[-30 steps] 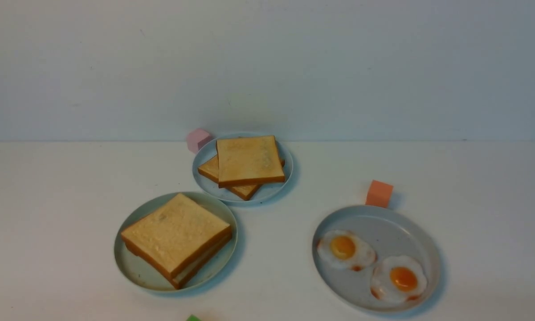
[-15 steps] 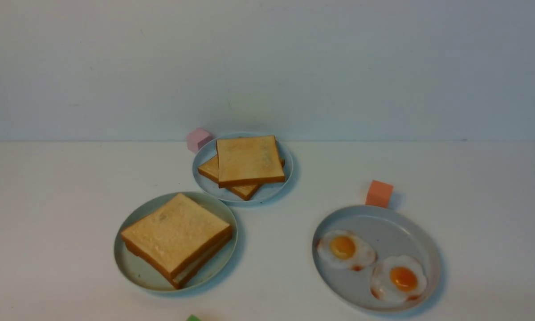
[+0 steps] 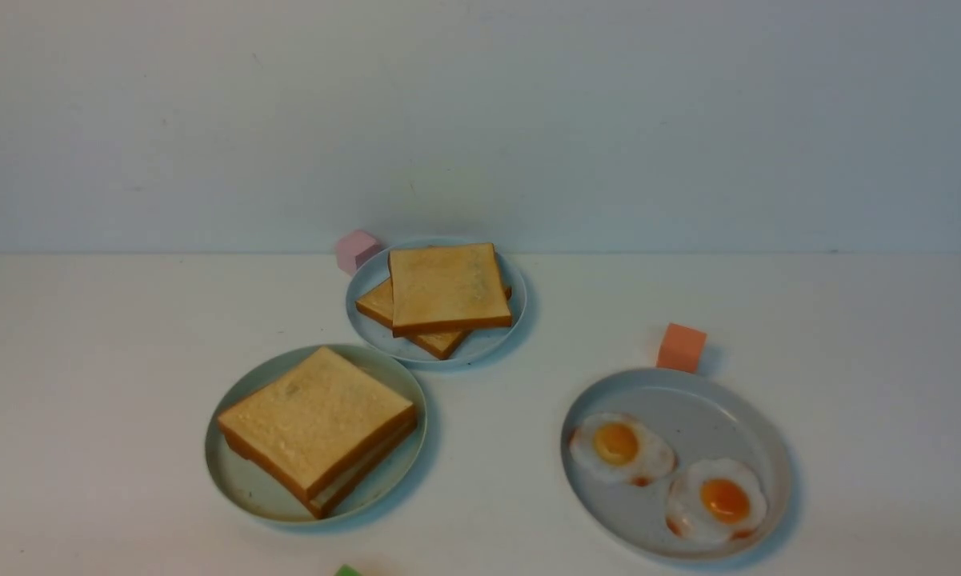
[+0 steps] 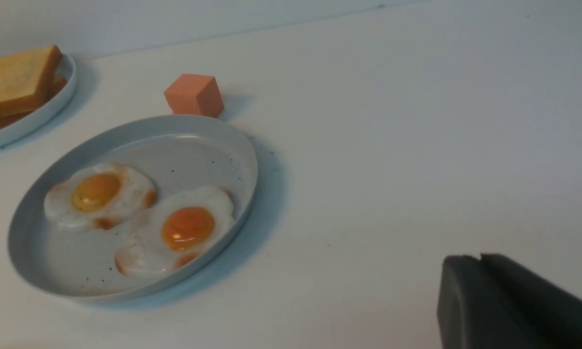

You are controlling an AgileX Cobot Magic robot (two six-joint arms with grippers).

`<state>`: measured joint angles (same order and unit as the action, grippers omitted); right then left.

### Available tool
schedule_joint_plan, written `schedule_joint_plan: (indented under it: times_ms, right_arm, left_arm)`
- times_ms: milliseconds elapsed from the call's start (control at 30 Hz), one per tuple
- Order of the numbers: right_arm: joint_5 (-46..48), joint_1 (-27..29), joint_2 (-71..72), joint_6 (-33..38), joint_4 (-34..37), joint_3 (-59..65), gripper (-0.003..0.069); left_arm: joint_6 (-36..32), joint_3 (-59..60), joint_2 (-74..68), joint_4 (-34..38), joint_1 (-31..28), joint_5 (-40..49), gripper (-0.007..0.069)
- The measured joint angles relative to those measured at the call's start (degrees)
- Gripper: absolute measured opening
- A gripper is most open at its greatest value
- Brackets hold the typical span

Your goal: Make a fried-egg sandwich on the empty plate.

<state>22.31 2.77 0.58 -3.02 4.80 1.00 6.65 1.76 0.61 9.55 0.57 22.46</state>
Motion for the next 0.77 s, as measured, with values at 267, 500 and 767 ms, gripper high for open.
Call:
schedule_joint_plan:
  times_ms: [267, 500, 767]
  right_arm:
    - [0.0, 0.0, 0.0, 0.0, 0.0, 0.0, 0.0068]
    - [0.0, 0.0, 0.0, 0.0, 0.0, 0.0, 0.0080]
    - [0.0, 0.0, 0.0, 0.0, 0.0, 0.0, 0.0088]
  left_arm:
    - [0.0, 0.0, 0.0, 0.0, 0.0, 0.0, 0.0001]
    - [0.0, 0.0, 0.0, 0.0, 0.0, 0.0, 0.0008]
    - [0.0, 0.0, 0.0, 0.0, 0.0, 0.0, 0.0018]
